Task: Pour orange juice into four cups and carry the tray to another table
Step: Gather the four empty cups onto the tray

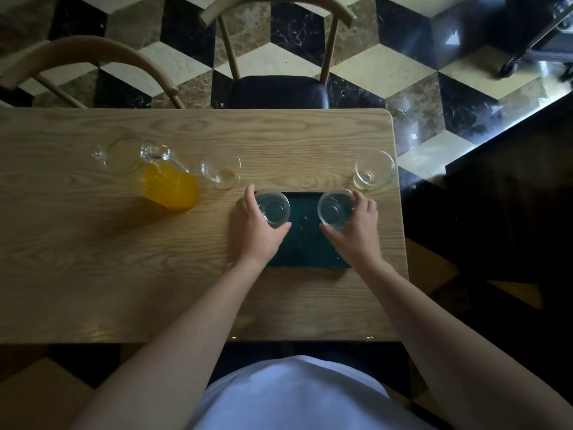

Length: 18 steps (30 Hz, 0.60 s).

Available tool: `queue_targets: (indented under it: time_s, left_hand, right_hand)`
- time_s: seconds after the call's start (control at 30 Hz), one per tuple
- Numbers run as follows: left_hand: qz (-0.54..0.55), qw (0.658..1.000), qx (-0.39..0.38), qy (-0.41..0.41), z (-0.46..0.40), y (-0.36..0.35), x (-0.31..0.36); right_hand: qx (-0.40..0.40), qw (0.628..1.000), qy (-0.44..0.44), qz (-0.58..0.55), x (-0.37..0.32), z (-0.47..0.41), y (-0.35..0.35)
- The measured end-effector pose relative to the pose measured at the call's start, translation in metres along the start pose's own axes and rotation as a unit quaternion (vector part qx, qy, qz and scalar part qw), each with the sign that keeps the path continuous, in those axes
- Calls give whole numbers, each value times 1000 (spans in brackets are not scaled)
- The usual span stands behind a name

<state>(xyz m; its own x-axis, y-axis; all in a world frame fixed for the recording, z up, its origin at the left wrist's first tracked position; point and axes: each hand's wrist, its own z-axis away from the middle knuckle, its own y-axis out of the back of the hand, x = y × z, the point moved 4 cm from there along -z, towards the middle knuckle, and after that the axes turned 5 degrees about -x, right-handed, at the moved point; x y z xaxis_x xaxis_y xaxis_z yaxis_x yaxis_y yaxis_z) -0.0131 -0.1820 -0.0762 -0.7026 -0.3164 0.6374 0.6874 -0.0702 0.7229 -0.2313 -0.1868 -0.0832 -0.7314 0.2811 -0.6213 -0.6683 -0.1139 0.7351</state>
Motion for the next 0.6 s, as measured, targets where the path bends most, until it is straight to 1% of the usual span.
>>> queue_targets:
  time_s: [0.13, 0.33, 0.47, 0.6]
  left_hand:
    - [-39, 999, -27, -10, -15, -4, 3]
    - [-58, 997, -45, -12, -29, -6, 4]
    - [-19, 998, -54, -15, -34, -9, 8]
    - [-17, 998, -52, -21, -38, -10, 11]
  right_hand:
    - [-19, 1000, 1, 9, -4, -8, -10]
    - [-33, 999, -7, 11, -9, -21, -15]
    - [-42, 999, -5, 17, -16, -28, -14]
    - [-50, 999, -3, 13, -22, -32, -15]
